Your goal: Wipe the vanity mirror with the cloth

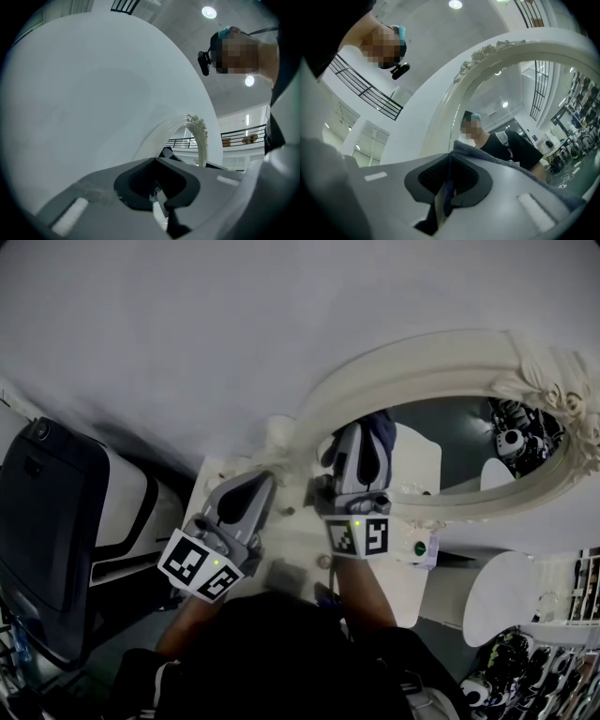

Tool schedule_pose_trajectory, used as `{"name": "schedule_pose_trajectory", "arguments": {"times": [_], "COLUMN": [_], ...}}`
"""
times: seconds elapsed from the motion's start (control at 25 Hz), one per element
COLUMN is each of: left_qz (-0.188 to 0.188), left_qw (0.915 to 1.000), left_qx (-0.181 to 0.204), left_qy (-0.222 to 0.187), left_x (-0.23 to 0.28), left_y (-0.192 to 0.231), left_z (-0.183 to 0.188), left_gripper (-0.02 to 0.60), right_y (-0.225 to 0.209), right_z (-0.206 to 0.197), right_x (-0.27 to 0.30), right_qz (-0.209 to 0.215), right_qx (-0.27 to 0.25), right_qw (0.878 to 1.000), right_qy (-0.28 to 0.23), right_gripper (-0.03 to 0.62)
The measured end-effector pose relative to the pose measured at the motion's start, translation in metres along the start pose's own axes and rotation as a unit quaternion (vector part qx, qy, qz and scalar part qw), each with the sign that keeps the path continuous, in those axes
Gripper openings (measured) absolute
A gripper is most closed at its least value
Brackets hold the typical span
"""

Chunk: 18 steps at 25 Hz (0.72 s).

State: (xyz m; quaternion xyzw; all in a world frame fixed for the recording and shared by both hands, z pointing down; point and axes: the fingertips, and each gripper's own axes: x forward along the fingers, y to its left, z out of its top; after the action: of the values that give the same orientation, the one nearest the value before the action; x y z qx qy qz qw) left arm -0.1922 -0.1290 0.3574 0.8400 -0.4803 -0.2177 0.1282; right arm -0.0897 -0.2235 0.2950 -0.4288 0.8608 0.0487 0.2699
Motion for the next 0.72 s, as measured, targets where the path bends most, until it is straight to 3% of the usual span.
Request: {"name": "schedule_pose_trajectory", "arguments": {"times": [0.4, 0.72], "left_qz": [0.011, 0.015], "left_qw": [0.9999, 0.9997], "left_qx": [0.003, 0.019], "left_qy": [-0.001, -0.003], "left_x": [-0.004, -0.007], "left_y": [-0.002, -0.020], "left_z": [0.001, 0.004], "left_gripper": [0.005, 0.005], "right_y": [0.004, 0.006], "right_z": [-0.005, -0.005], "right_x": [0.001, 0.001], "right_qz": [0.020, 0.047], "right_qx": [0.064, 0.093], "right_qw": [0.998, 0.995], "right_qy": [-0.018, -0.003], "right_gripper": [0.023, 0.023]}}
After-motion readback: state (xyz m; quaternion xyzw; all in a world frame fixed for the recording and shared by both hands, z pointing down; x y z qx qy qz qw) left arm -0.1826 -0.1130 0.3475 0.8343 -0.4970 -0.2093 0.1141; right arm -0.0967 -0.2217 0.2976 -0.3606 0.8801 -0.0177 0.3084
